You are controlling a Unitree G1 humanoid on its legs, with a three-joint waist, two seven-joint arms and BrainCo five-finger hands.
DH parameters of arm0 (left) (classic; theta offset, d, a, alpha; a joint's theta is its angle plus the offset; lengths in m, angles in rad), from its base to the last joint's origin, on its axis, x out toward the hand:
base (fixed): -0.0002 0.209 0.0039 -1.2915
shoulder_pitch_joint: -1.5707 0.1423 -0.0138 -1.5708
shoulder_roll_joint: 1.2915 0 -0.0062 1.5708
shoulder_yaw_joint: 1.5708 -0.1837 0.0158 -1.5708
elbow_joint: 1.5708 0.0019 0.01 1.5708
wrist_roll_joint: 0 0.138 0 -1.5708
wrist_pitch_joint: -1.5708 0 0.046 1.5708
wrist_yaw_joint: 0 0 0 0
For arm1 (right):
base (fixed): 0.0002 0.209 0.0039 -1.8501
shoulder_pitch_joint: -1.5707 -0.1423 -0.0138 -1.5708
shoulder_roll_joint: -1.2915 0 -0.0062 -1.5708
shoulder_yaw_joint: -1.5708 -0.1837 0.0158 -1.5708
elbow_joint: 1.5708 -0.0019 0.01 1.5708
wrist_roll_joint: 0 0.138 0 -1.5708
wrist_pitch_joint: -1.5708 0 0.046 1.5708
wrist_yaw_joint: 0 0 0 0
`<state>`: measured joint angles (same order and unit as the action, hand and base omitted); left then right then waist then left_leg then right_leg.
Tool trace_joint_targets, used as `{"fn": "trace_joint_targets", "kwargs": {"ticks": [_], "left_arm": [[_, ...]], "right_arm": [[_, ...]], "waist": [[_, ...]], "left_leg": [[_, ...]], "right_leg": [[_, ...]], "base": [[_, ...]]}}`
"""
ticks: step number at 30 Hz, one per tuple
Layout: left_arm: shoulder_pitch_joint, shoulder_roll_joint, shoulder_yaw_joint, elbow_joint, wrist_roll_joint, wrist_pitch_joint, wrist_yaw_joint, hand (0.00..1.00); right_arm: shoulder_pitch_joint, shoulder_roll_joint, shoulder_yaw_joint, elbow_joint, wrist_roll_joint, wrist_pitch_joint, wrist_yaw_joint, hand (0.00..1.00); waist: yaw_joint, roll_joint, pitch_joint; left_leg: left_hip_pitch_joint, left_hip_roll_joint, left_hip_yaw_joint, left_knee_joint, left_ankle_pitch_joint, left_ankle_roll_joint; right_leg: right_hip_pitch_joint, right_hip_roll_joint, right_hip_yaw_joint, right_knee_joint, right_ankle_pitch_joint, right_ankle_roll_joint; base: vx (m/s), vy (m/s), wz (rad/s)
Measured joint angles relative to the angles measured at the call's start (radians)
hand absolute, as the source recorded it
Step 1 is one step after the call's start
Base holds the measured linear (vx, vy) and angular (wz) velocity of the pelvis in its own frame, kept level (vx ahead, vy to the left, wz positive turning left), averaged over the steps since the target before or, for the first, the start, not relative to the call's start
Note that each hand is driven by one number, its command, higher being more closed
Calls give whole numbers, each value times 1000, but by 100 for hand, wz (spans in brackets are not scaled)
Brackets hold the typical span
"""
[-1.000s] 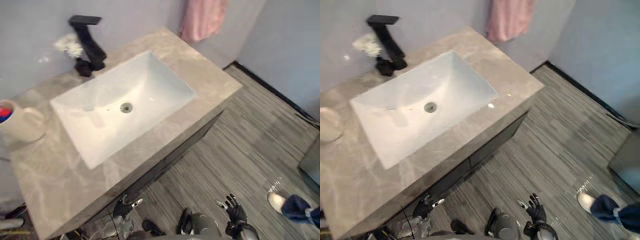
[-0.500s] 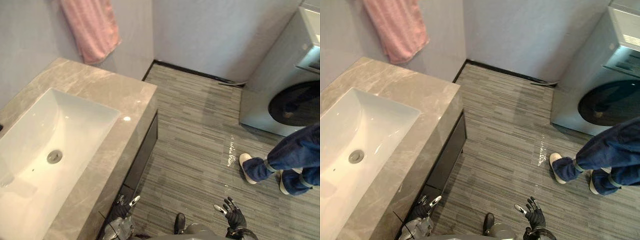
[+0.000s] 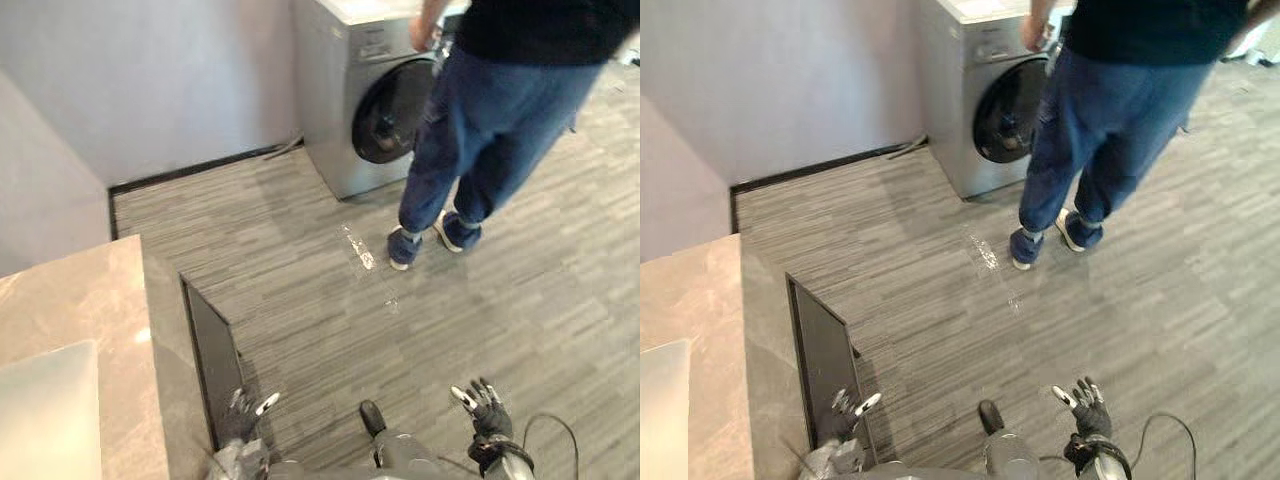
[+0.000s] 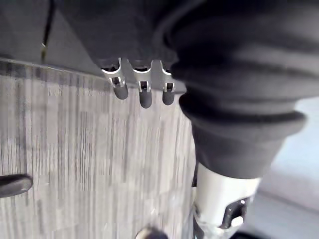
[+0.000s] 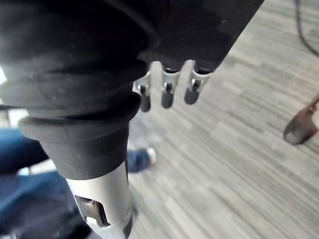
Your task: Organize washtable
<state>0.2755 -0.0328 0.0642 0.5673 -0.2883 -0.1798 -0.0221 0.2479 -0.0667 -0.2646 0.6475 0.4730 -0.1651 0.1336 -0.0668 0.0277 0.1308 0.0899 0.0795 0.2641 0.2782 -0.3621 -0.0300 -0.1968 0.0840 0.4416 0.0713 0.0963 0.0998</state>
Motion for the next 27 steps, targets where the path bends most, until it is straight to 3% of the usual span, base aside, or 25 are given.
{"fn": "trace_joint_targets", "kwargs": {"ticks": [5, 7, 9, 10, 11, 13, 14, 16, 17, 20, 21, 22, 24, 25, 26, 27], "left_arm": [[-15, 41, -23, -11, 24, 1, -19, 0], [-6, 31, -30, -37, 28, 1, -17, 0], [0, 22, -34, -47, 47, 2, -16, 0], [-5, 13, -40, -49, 50, 3, -16, 0], [-14, 10, -45, -52, 58, 3, -14, 0], [-21, 18, -68, -64, 66, 7, -10, 0], [-15, 16, -77, -65, 66, 11, -6, 0], [-22, 21, -109, -65, 68, 17, -1, 0], [-36, 27, -115, -65, 80, 18, -3, 0], [-36, 26, -95, -64, 99, 24, -15, 0], [-31, 26, -73, -61, 100, 24, -20, 0], [-38, 27, -52, -39, 99, 24, -19, 0], [-43, 38, -52, -7, 93, 24, -19, 0], [-50, 37, -52, 12, 85, 24, -17, 0], [-55, 36, -52, 26, 84, 24, -16, 0], [-51, 21, -53, 53, 81, 31, -1, 0]], "right_arm": [[71, 50, 34, -11, -13, 16, 1, 0], [96, 51, 39, -78, -36, 19, -1, 0], [94, 58, 37, -134, -45, 20, -2, 0], [92, 67, 40, -179, -45, 19, -2, 0], [90, 80, 48, -210, -45, 18, -2, 0], [87, 101, 49, -236, -50, 18, -3, 0], [95, 99, 74, -241, -54, 18, -4, 0], [75, 79, 114, -240, -75, 16, -2, 0], [68, 67, 126, -233, -113, 16, 1, 0], [55, 21, 127, -196, -183, 17, 5, 0], [45, 6, 129, -183, -206, 16, 11, 0], [11, 2, 130, -130, -209, 15, 13, 0], [-11, 7, 116, -57, -206, 17, 14, 0], [-12, 8, 117, -28, -195, 18, 21, 0], [-10, 8, 117, -18, -190, 18, 21, 0], [15, 9, 123, -12, -180, 20, 27, 0]], "waist": [[-19, -30, -5], [-4, -21, 6], [-3, -14, 13], [-4, 18, 9], [2, 19, 12], [1, 11, 18], [-2, -15, 5], [-8, -14, 1], [-21, -16, 0], [-40, -3, -3], [-28, -3, -5], [-40, -18, -4], [-46, -42, -5], [-56, -43, -5], [-51, -42, -6], [-65, -15, -40]], "left_leg": [[60, -7, 142, -30, -19, 4], [66, 4, 242, -11, -40, -1], [65, 21, 339, 5, -56, -3], [68, 48, 396, 0, -56, -2], [88, 63, 466, -16, -56, -2], [120, 59, 539, -14, -55, -3], [139, 45, 596, -12, -55, -3], [170, 48, 670, -11, -56, -3], [189, 43, 709, -5, -56, -3], [209, 74, 743, 100, -24, -32], [186, 117, 753, 228, -7, -23], [159, 106, 757, 201, -46, -81], [110, 112, 754, 109, -51, -91], [75, 119, 752, -34, -16, -83], [75, 115, 745, -50, 86, -54], [107, 88, 765, -87, 105, -67]], "right_leg": [[-6, 31, 77, -33, 27, -21], [-26, 39, 77, -39, 53, -60], [-60, 33, -25, -45, 28, -144], [-93, 22, -198, -27, -28, -197], [-145, -22, -432, 66, -37, -184], [-150, -100, -723, 185, -73, -204], [-127, -162, -891, 262, -115, -245], [-124, -214, -1031, 349, -189, -245], [-125, -233, -1088, 387, -207, -224], [-120, -179, -1025, 382, -230, -244], [-110, -152, -938, 333, -211, -227], [-86, -151, -880, 275, -173, -200], [-13, -157, -823, 165, -117, -172], [32, -160, -815, 111, -93, -149], [43, -160, -805, 102, -88, -142], [62, -154, -810, 69, -68, -117]], "base": [[-61, 19, -92], [-63, 2, -141], [-53, 4, -141], [13, 18, -146], [41, 22, -139], [149, 3, -123], [198, -47, -170], [207, -76, -167], [276, -79, -130], [366, -68, -136], [327, -1, -161], [279, 21, -149], [159, 31, -84], [131, 43, -65], [201, 126, -58], [233, 156, -46]]}}
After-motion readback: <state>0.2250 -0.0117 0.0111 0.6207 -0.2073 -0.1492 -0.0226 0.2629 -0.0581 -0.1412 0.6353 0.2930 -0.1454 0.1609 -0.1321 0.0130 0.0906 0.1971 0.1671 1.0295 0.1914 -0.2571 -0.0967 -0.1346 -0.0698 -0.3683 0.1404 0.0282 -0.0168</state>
